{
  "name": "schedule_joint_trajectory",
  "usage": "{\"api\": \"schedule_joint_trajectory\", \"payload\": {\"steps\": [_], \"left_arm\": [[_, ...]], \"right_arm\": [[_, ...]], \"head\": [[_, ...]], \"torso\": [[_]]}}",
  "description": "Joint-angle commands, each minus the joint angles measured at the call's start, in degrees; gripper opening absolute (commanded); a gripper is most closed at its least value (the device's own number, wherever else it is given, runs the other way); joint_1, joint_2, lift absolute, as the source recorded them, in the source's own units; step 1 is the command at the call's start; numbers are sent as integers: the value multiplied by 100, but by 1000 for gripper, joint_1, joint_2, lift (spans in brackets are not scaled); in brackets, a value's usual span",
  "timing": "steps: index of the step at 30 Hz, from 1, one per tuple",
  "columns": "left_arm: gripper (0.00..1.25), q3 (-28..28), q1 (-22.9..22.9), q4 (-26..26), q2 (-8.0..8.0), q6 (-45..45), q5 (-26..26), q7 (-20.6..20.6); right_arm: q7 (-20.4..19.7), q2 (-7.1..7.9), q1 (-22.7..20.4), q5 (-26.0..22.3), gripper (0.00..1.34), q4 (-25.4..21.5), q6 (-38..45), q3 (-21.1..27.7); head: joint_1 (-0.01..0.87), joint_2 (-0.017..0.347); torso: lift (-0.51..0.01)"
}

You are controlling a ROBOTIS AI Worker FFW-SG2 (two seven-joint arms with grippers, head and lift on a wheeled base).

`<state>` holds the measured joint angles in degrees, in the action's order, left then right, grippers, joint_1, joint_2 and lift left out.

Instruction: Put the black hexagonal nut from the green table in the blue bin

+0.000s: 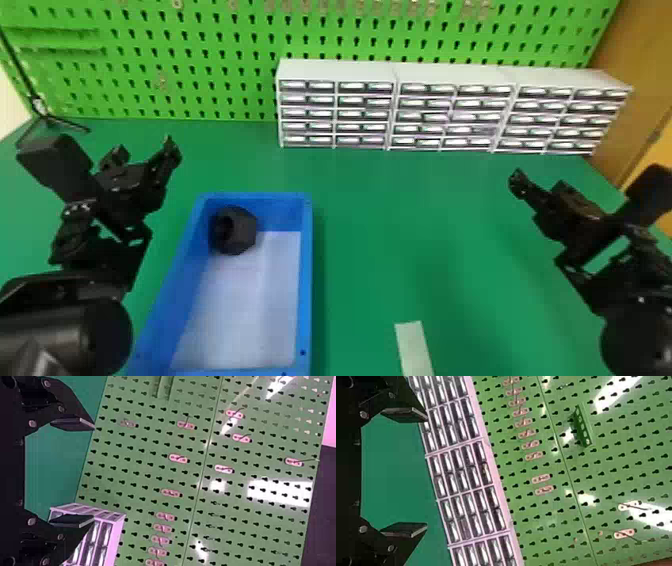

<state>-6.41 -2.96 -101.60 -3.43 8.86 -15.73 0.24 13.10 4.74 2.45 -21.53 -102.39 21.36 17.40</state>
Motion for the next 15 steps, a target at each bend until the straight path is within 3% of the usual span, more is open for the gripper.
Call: {"api": "schedule_joint_trajectory", "payload": {"steps": [1, 15], "left_arm": [[815, 0, -2, 0, 0, 2, 0, -7], [815, 0, 6, 0, 0, 2, 0, 2]], "right_arm": [[-1, 9, 1, 0, 1020, -1, 0, 0], [-1, 0, 1, 0, 1020, -1, 0, -18]], "head": [[692, 8], [692, 8]], "torso": [[-97], [-97]]}}
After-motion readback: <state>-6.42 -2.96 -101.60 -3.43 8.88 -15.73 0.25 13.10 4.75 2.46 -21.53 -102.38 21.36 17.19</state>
